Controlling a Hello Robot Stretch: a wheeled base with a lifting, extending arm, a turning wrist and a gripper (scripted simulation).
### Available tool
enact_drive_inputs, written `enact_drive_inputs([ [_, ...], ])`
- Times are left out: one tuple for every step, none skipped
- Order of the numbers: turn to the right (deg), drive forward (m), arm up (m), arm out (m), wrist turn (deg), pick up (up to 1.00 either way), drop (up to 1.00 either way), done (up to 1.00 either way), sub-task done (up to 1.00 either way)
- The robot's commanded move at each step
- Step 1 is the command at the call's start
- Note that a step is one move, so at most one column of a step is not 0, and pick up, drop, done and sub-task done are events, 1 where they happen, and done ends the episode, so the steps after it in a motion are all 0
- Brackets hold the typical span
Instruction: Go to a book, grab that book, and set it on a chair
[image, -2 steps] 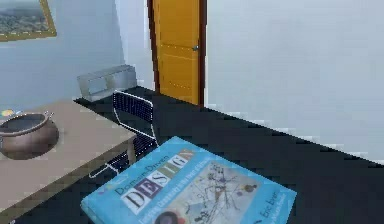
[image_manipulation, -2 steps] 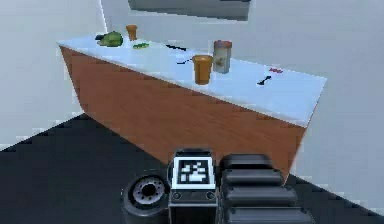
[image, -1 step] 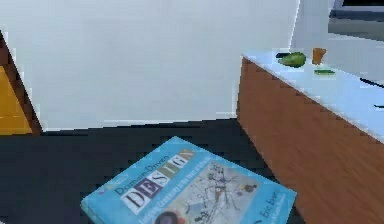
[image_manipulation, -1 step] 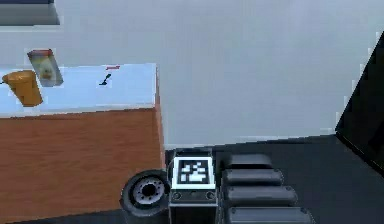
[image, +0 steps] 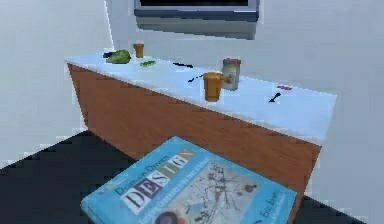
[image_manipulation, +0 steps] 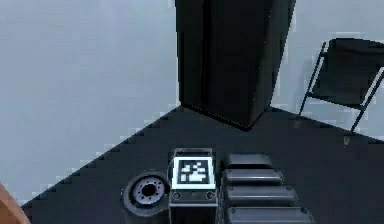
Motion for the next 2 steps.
enact_drive_inputs([
  [45.0,0.00,0.00,0.00,0.0,0.00,0.00,0.00,0.00],
  [18.0,0.00,0.00,0.00,0.0,0.00,0.00,0.00,0.00],
])
